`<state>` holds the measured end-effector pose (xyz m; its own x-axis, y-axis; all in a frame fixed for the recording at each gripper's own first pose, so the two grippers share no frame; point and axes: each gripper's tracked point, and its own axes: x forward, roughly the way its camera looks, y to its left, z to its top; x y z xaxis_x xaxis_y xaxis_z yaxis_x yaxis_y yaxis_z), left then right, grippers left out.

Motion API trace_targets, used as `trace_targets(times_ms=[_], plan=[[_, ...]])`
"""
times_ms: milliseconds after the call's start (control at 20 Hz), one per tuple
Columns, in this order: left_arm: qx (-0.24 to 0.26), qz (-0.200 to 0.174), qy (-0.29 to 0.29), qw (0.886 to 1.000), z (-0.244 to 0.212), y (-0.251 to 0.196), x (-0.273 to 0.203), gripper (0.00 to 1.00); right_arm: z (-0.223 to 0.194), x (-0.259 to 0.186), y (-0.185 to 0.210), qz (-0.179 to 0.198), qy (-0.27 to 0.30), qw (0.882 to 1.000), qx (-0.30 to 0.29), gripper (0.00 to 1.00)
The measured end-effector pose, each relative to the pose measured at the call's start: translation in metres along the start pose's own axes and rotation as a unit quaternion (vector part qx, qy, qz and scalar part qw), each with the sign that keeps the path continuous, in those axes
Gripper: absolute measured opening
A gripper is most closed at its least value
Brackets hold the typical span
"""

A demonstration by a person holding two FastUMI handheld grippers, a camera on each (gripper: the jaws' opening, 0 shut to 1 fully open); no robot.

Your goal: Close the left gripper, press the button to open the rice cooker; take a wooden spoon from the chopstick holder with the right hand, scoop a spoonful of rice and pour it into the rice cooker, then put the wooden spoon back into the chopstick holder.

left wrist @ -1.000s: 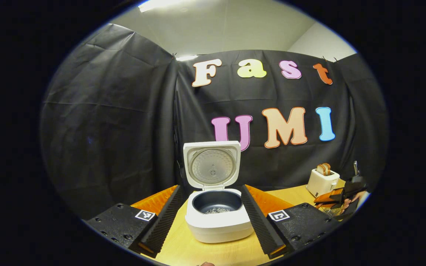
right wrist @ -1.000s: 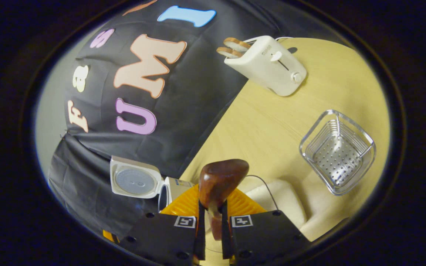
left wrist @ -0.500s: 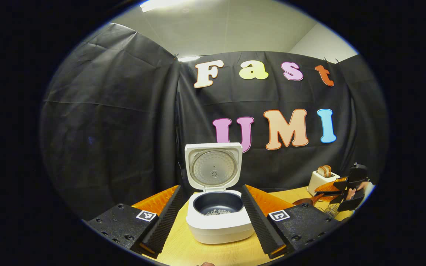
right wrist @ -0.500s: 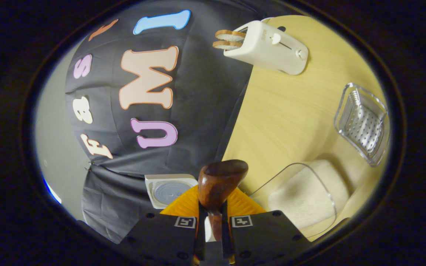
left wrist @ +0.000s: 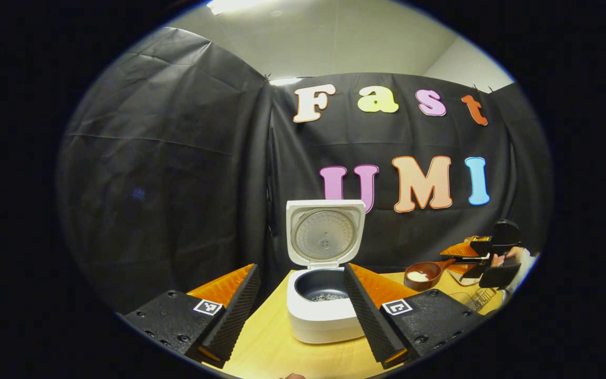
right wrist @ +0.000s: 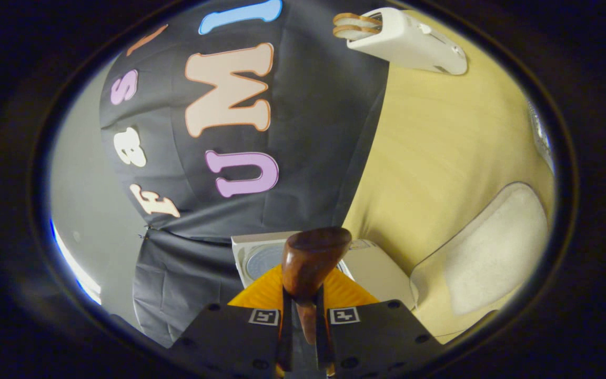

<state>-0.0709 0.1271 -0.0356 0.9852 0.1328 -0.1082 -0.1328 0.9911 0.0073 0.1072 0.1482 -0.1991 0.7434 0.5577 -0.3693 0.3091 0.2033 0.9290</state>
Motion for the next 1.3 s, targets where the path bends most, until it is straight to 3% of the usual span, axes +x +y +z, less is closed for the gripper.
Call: trace_targets(times_ms=[300, 700, 750, 850, 1100, 1300], plan=[[-0.002, 0.022, 0.008, 1.0, -0.007, 0.033, -0.01, 0.94, -0.038, 0.044, 0.027, 0.013, 0.014, 0.999, -0.035, 0.19], [-0.002, 0.045, 0.02, 0.999, -0.016, 0.071, -0.018, 0.94, -0.085, 0.112, 0.018, -0.014, 0.014, 0.996, -0.091, 0.19], [-0.001, 0.047, 0.021, 0.999, -0.017, 0.075, -0.018, 0.93, -0.089, 0.121, 0.016, -0.019, 0.014, 0.995, -0.096, 0.22], [0.003, 0.053, 0.024, 0.998, -0.02, 0.084, -0.018, 0.94, -0.099, 0.137, 0.01, -0.029, 0.016, 0.993, -0.115, 0.19], [-0.001, 0.064, 0.032, 0.997, -0.029, 0.102, -0.016, 0.94, -0.125, 0.17, 0.002, -0.053, 0.021, 0.98, -0.19, 0.18], [-0.012, 0.07, 0.039, 0.997, -0.037, 0.112, -0.012, 0.94, -0.137, 0.186, 0.002, -0.078, 0.017, 0.956, -0.283, 0.18]])
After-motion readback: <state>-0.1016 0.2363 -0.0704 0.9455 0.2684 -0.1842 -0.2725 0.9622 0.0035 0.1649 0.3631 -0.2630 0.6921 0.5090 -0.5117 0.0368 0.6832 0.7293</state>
